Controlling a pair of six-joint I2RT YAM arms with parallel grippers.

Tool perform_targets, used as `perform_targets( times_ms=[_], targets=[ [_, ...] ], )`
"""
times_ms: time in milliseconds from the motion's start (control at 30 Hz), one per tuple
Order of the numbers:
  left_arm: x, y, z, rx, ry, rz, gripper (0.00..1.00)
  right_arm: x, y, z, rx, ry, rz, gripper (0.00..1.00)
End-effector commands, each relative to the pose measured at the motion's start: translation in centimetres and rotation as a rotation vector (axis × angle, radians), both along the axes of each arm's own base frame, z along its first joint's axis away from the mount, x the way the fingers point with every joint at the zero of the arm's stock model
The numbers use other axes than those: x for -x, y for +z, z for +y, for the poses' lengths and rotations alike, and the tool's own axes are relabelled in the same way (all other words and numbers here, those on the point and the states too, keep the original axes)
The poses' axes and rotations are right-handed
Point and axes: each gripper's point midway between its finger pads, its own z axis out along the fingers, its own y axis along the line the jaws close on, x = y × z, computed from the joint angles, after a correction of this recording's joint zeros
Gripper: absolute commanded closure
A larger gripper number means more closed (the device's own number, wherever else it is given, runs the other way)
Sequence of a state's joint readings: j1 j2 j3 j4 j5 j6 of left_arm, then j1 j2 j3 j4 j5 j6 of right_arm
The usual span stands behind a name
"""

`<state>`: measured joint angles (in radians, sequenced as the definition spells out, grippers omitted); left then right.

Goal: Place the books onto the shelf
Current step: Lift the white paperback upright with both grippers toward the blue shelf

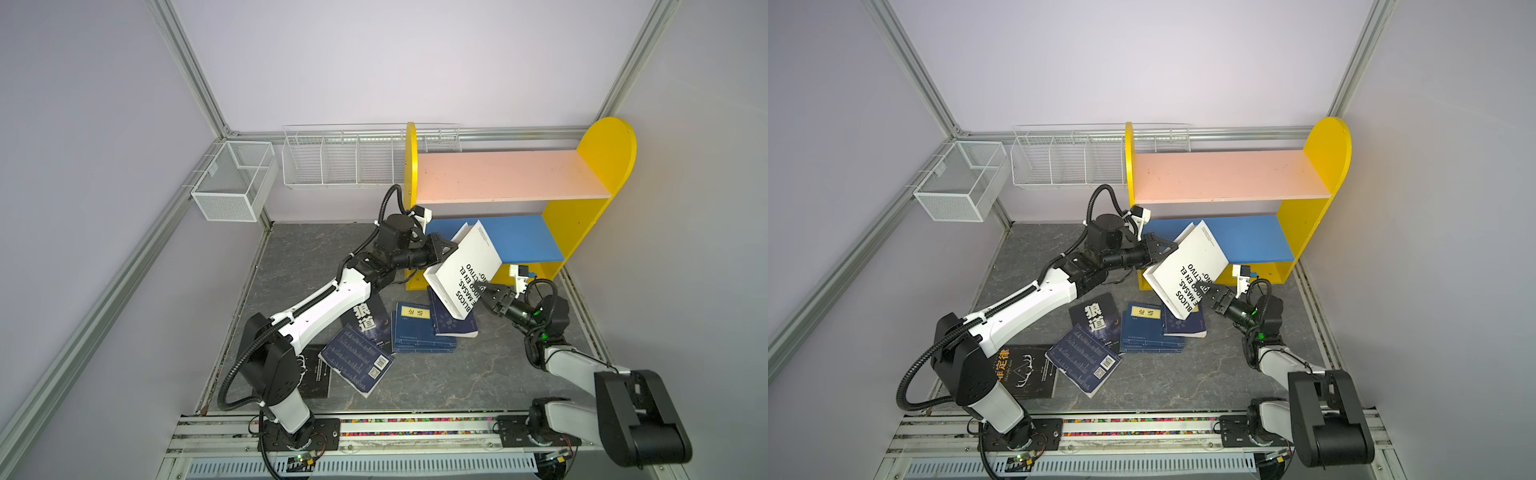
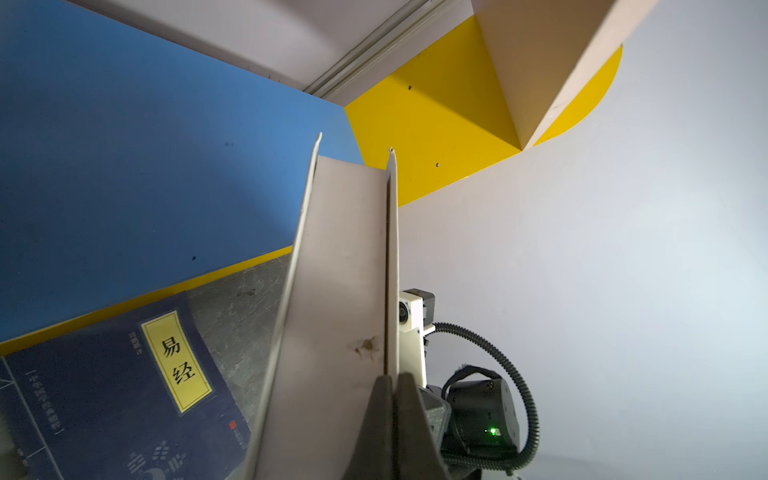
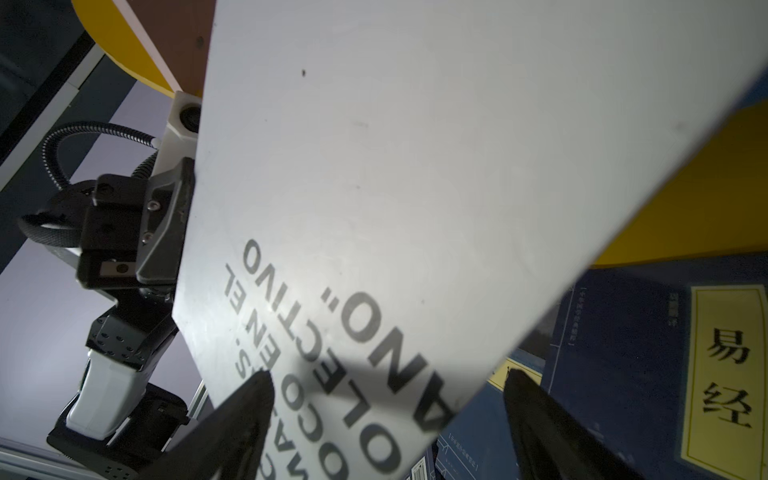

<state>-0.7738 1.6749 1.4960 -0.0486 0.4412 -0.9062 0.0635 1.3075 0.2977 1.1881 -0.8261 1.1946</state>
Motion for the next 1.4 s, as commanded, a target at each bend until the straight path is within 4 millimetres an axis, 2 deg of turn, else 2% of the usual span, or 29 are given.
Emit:
perform_targets(
  times_ms=[0,67,133,333,600,767,900,967,1000,1067,1167,1367],
  targets=[
    [-1.7,6.0,1.8,0.157,0.057,-0.084,1.00,0.2,2.3,1.1,-0.076,0.077,-0.065,0.11],
    [-1.6,6.3,2.0,0.165,0.058,-0.085,1.00,-0.1,1.6,1.7,-0.070,0.082,-0.053,0.11],
    [-1.6,6.4,2.2,0.164,0.066,-0.086,1.00,0.0,2.1,2.2,-0.068,0.080,-0.078,0.11],
    [-2.0,6.5,2.6,0.206,0.055,-0.066,1.00,1.0,6.1,3.0,-0.089,0.119,-0.190,0.11],
    [-2.5,7.2,3.5,0.277,0.052,-0.034,1.00,1.1,8.0,3.2,-0.110,0.126,-0.227,0.11],
    [-3.2,5.7,3.9,0.237,0.085,-0.013,1.00,1.9,10.5,2.7,-0.144,0.096,-0.278,0.10],
    [-4.2,3.2,4.4,0.129,0.142,-0.052,1.00,2.1,11.8,2.2,-0.198,0.084,-0.256,0.07],
    [-4.6,2.4,4.7,0.096,0.166,-0.066,1.00,2.1,12.5,2.2,-0.219,0.091,-0.247,0.00],
    [-4.8,1.9,4.7,0.079,0.176,-0.065,1.00,2.2,12.8,2.2,-0.225,0.094,-0.246,0.02],
    [-5.0,1.7,4.8,0.060,0.185,-0.080,1.00,2.2,12.8,2.1,-0.227,0.092,-0.242,0.06],
    [-5.4,1.4,5.2,0.023,0.209,-0.099,1.00,1.9,11.9,2.2,-0.212,0.082,-0.194,0.14],
    [-6.0,1.4,6.4,-0.059,0.268,-0.143,1.00,0.7,7.8,1.8,-0.091,-0.010,-0.027,0.34]
  ],
)
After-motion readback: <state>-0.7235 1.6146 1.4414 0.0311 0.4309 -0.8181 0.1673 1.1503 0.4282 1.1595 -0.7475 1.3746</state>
